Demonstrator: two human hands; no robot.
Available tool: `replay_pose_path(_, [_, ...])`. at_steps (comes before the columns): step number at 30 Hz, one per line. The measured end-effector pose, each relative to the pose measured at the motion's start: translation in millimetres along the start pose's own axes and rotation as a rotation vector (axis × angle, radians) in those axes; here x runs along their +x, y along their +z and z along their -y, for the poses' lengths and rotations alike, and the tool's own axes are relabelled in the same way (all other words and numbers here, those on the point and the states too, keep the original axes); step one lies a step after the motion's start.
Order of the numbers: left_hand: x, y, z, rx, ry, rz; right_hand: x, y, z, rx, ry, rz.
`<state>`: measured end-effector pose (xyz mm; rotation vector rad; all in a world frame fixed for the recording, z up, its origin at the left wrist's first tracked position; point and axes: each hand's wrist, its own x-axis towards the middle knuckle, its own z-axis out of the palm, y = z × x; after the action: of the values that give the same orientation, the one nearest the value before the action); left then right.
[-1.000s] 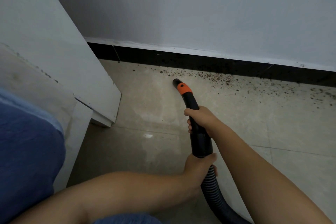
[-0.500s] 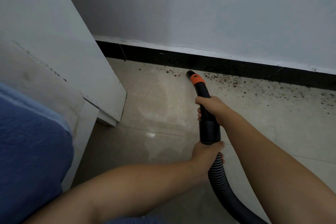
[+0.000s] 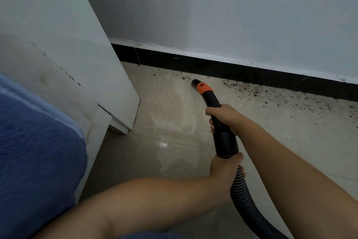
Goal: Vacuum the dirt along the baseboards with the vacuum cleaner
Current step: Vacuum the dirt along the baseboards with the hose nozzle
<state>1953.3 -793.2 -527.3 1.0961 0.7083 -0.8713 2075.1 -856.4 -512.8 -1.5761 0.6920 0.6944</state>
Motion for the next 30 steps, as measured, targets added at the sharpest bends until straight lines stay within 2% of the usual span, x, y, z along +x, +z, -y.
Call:
replay_pose_path(9, [9.3,-1.8,-26.0,0.004,-0.053,0.055,14.0,-0.5,15.9,-0.032,-0.025,-0.036])
replay_pose_path(19, [10.3,0.3,-24.1,-0.073,-0.038,-0.012,19.8,9.7,23.4,-0.128,-0.020,0.069])
replay_pose_path(30, [19.5,-1.2,-48.3,-0.124,-0.005,-0.044,40.1,17.2,44.4,-0.163,-0.054,0.080])
